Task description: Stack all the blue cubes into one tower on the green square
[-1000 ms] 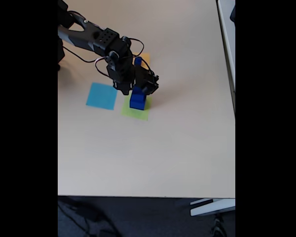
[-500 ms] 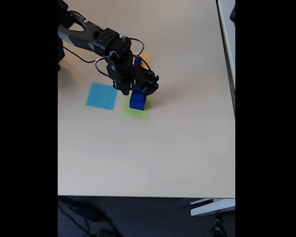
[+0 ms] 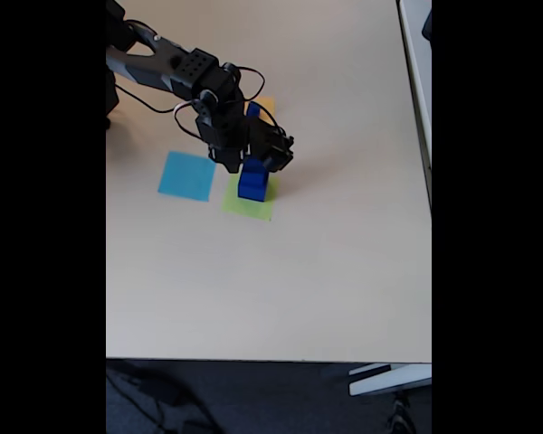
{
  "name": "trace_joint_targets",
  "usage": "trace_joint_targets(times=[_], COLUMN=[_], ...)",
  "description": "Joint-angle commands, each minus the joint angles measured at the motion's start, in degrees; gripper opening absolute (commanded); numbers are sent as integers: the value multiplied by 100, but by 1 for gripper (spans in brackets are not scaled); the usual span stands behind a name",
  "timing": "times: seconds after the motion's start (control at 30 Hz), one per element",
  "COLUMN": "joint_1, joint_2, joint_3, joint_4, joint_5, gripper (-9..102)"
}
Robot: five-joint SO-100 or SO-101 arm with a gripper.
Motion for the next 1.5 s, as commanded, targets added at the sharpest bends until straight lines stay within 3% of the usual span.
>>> trace_joint_targets(times=[0.0, 0.63, 1.47], joint_1=[-44, -70, -378], joint_2=[202, 158, 1714], joint_3=[-404, -519, -158], joint_4=[35, 114, 721], joint_5=[-53, -26, 316], gripper=[0, 0, 0])
